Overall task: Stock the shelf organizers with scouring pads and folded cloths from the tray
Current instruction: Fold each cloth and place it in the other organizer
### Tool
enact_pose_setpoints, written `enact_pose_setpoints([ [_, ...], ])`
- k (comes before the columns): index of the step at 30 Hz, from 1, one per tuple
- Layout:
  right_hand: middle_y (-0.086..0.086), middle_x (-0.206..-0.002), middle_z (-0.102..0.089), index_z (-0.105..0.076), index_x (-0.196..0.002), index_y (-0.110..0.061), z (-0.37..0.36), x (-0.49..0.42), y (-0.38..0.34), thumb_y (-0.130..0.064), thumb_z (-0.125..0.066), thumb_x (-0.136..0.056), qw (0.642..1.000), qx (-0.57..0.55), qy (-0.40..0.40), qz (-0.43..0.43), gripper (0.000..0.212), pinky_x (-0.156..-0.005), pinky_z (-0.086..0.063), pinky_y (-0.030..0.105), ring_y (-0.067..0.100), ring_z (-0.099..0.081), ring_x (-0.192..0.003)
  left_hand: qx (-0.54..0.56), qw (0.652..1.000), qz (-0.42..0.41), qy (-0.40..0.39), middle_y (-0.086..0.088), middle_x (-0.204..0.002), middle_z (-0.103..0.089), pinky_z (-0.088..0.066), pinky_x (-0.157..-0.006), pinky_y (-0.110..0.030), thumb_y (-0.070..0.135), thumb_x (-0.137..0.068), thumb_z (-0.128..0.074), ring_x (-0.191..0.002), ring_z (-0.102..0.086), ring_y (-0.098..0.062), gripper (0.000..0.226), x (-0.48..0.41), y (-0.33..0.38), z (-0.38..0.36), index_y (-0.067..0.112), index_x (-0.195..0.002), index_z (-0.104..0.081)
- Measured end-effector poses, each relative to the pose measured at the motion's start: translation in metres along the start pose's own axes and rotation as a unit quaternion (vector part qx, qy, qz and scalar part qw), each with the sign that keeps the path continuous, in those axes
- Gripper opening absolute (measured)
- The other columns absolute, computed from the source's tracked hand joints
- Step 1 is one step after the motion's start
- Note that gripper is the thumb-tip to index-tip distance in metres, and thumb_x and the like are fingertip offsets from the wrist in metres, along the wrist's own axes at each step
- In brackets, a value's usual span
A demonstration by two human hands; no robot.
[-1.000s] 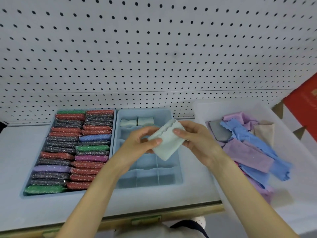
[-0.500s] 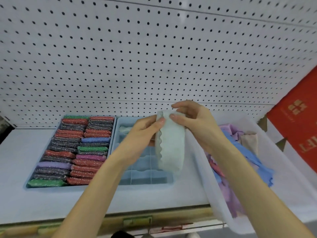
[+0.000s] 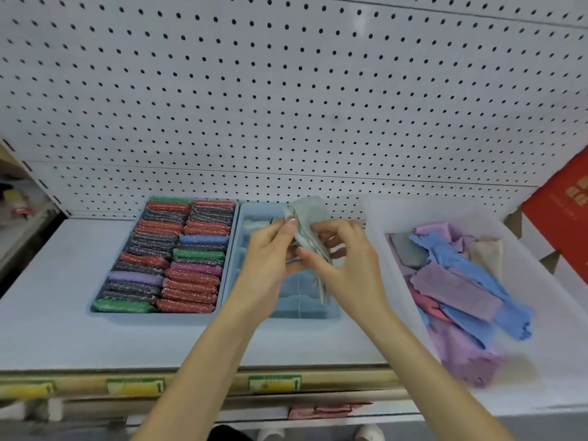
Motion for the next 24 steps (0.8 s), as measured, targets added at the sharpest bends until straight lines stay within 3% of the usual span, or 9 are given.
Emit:
enact_pose_setpoints([
  [4, -0.003, -0.09, -0.068, -0.07, -0.089, -0.025, -0.001, -0.001, 0.001, -0.019, -0.077, -0.076, 0.993, -0.107, -0.011, -0.051, 0.016, -0.07, -0.051, 0.022, 0.008, -0.063, -0.078, -0.001, 1.0, 0.005, 0.017, -0.017, -0.099, -0.072, -0.059, -0.077, -0.035, 0.019, -0.102, -0.039, -0.09, -0.071, -0.026, 0.033, 0.006, 0.0, 0.008, -0.002, -0.11, -0.063],
  [6, -0.01, -0.081, -0.07, -0.071, -0.083, -0.025, 0.0, -0.003, 0.003, -0.016, -0.073, -0.08, 0.989, -0.128, -0.017, -0.066, 0.01, -0.066, -0.047, 0.02, 0.004, -0.061, -0.071, -0.003, 1.0, 0.01, 0.025, -0.017, -0.101, -0.072, -0.059, -0.076, -0.035, 0.019, -0.102, -0.039, -0.093, -0.07, -0.026, 0.032, 0.009, 0.001, 0.011, -0.001, -0.109, -0.063],
  [9, -0.015, -0.065, -0.061, -0.067, -0.076, -0.023, 0.005, -0.005, 0.007, -0.014, -0.066, -0.087, 0.992, -0.107, -0.033, -0.052, 0.014, -0.058, -0.036, 0.019, 0.003, -0.048, -0.061, -0.043, 0.998, -0.004, 0.042, -0.008, -0.092, -0.074, -0.058, -0.07, -0.028, 0.019, -0.101, -0.042, -0.083, -0.07, -0.016, 0.028, 0.01, 0.004, 0.017, 0.007, -0.097, -0.067],
  [11, -0.007, -0.067, -0.055, -0.064, -0.076, -0.018, 0.012, -0.011, 0.005, -0.013, -0.059, -0.092, 0.994, -0.086, -0.061, -0.027, 0.016, -0.059, -0.032, 0.022, 0.007, -0.043, -0.063, -0.113, 0.992, -0.036, 0.036, 0.007, -0.073, -0.068, -0.052, -0.065, -0.018, 0.018, -0.101, -0.043, -0.069, -0.063, -0.003, 0.029, 0.012, 0.008, 0.026, 0.012, -0.085, -0.066],
  [13, -0.005, -0.07, -0.051, -0.06, -0.079, -0.016, 0.022, -0.019, -0.005, -0.011, -0.054, -0.095, 0.993, -0.059, -0.106, 0.009, 0.018, -0.06, -0.031, 0.02, 0.004, -0.039, -0.063, -0.163, 0.985, -0.051, -0.011, 0.02, -0.07, -0.067, -0.045, -0.065, -0.008, 0.016, -0.099, -0.046, -0.066, -0.059, 0.007, 0.022, 0.015, 0.008, 0.033, 0.016, -0.09, -0.066],
  [15, -0.012, -0.069, -0.053, -0.061, -0.081, -0.017, 0.032, -0.029, -0.023, -0.011, -0.052, -0.096, 0.982, -0.03, -0.181, 0.048, 0.018, -0.062, -0.033, 0.016, 0.0, -0.042, -0.062, -0.176, 0.981, -0.044, -0.067, 0.023, -0.101, -0.068, -0.045, -0.082, -0.008, 0.02, -0.093, -0.056, -0.095, -0.06, 0.012, 0.024, 0.017, 0.007, 0.039, 0.024, -0.116, -0.06],
  [18, -0.017, -0.077, -0.064, -0.067, -0.087, -0.017, 0.038, -0.04, -0.051, -0.012, -0.055, -0.095, 0.945, 0.036, -0.312, 0.087, 0.015, -0.071, -0.038, 0.01, -0.005, -0.054, -0.072, -0.246, 0.956, -0.106, -0.117, 0.024, -0.133, -0.052, -0.037, -0.104, -0.017, 0.041, -0.078, -0.074, -0.126, -0.043, 0.008, 0.065, 0.013, 0.017, 0.036, 0.037, -0.135, -0.043],
  [21, -0.013, -0.087, -0.07, -0.071, -0.094, -0.01, 0.039, -0.046, -0.07, -0.013, -0.059, -0.093, 0.907, 0.078, -0.401, 0.106, 0.013, -0.076, -0.041, 0.009, -0.004, -0.061, -0.08, -0.247, 0.947, -0.083, -0.187, 0.014, -0.119, -0.064, -0.05, -0.095, -0.032, 0.041, -0.072, -0.076, -0.115, -0.058, -0.005, 0.056, 0.008, 0.031, 0.016, 0.037, -0.123, -0.054],
  [24, -0.006, -0.077, -0.068, -0.071, -0.089, -0.013, 0.043, -0.05, -0.077, -0.014, -0.068, -0.085, 0.907, 0.082, -0.4, 0.098, 0.005, -0.067, -0.043, 0.011, -0.001, -0.057, -0.07, -0.27, 0.936, -0.066, -0.215, 0.003, -0.1, -0.069, -0.049, -0.087, -0.033, 0.031, -0.08, -0.074, -0.094, -0.063, -0.012, 0.03, 0.003, 0.037, 0.007, 0.023, -0.109, -0.066],
])
Point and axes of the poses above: each hand's wrist, its own x-axis away from the middle knuckle, its own z-axis out of the back of the hand, y = z × x, the point moved 3 cm from there along -x, towards the middle knuckle
